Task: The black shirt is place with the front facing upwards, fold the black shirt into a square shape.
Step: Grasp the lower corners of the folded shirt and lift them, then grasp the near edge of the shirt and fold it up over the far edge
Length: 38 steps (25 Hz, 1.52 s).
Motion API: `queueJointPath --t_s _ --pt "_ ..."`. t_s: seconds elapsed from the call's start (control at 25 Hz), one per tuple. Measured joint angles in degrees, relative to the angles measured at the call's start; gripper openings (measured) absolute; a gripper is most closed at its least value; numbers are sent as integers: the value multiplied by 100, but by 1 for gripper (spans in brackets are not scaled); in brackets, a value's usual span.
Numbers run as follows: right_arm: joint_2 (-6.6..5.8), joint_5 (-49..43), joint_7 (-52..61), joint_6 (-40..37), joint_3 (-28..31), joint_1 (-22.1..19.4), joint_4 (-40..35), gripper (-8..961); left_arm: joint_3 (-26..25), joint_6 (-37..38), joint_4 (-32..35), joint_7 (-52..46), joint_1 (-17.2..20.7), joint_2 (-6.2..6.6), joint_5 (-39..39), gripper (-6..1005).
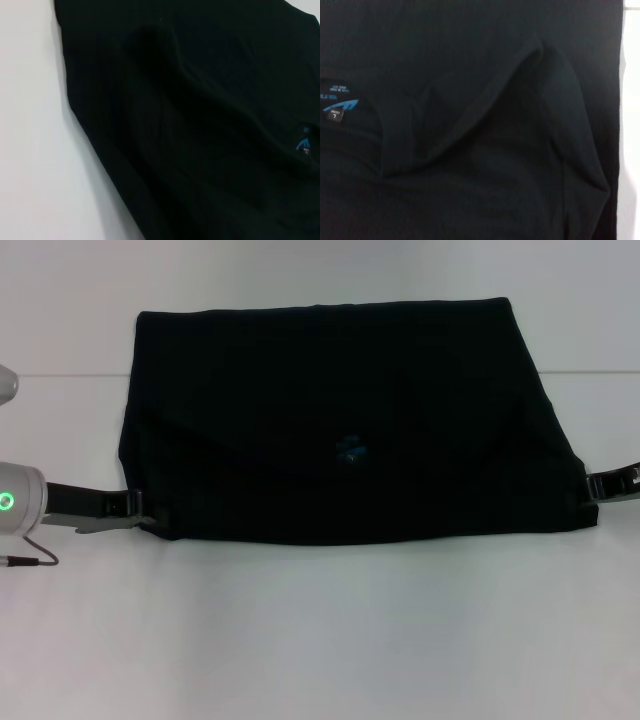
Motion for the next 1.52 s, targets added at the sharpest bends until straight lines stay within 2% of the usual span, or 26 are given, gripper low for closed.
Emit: queueJointPath --t_s 0.2,0.32,0.44,0.64,0.76,0.92,1.04,1.16,1.4,1.52 --pt "-18 1 -16 -149 8 -10 -34 65 -30 115 0 53 0 11 -12 27" --pt "-109 25 -65 -534 45 -36 -116 65 -121 432 3 59 0 81 -23 28" --pt "-226 41 -149 -1268 67 -141 -328 65 -217 1066 6 85 0 229 -31 28" --pt "-354 14 -505 -2925 84 -426 -703 65 -296 2827 -32 357 36 534 44 30" --pt "-337 6 -684 -3821 55 -600 -747 65 -302 3712 -30 525 156 585 166 30" --pt "-197 -6 -834 -4477 44 -795 -748 65 -312 4325 5 648 333 557 332 31" --pt "-172 8 -869 -4426 128 -849 -708 65 -370 4307 9 661 386 551 348 32" --pt "-197 93 -872 -4156 538 -791 -684 66 -685 4104 9 657 305 576 331 32" --pt "-359 687 -710 -3518 1610 -582 -638 66 -1881 3024 -27 374 52 690 297 34" --pt "-408 1253 -529 -2827 1987 -535 -508 66 -2455 2314 -39 283 -21 657 272 34"
